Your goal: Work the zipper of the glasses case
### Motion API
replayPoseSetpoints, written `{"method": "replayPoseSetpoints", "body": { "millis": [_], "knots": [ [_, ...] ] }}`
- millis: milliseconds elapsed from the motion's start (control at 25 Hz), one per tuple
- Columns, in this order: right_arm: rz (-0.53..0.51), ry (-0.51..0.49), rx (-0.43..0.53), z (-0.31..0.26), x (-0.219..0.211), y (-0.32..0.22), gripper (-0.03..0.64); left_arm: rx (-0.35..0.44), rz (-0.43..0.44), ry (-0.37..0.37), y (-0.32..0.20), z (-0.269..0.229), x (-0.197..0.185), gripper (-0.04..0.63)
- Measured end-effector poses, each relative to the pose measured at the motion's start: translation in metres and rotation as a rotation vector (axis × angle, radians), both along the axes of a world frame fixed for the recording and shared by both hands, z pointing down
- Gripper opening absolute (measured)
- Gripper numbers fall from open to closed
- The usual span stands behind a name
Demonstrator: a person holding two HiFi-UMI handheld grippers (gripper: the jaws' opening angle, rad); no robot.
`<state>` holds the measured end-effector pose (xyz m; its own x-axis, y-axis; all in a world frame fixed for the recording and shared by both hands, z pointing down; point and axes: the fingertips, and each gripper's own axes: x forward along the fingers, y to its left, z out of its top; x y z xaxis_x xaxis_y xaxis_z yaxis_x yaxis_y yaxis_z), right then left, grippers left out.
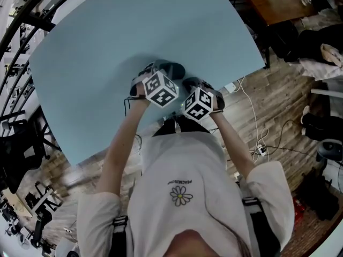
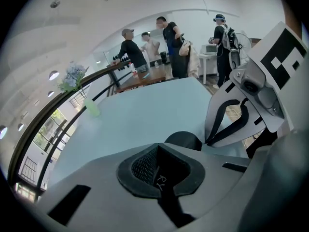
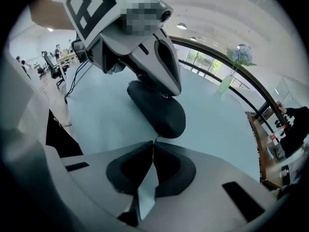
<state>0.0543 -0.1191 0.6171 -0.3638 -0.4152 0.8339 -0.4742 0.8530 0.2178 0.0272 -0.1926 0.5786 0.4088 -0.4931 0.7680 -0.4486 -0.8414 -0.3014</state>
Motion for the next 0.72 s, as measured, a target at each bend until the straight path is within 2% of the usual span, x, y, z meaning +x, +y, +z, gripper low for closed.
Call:
{"method": "replayPoseSetpoints", "body": {
  "millis": [240, 360, 480, 560, 720],
  "knots": [
    [0.051, -0.047, -0.024, 0.0, 0.001, -0.003, 0.009, 0.002, 0.006, 0.009, -0.002, 0.0, 0.001, 0.012],
    [0.055, -0.054, -0.016, -0.001, 0.005, -0.008, 0.009, -0.033, 0.006, 0.012, -0.004, 0.0, 0.001, 0.012],
    [0.046, -0.041, 0.016, -0.006, 0.009, -0.011, 0.011, -0.073, 0.04, -0.04, -0.005, 0.002, 0.001, 0.012],
    [0.052, -0.029, 0.036, -0.01, 0.015, -0.015, 0.011, -0.058, 0.067, -0.07, -0.007, 0.001, 0.003, 0.012],
    [0.104, -0.042, 0.1, -0.035, 0.028, -0.033, 0.011, 0.008, -0.017, 0.02, -0.021, -0.033, -0.001, 0.014]
  ]
}}
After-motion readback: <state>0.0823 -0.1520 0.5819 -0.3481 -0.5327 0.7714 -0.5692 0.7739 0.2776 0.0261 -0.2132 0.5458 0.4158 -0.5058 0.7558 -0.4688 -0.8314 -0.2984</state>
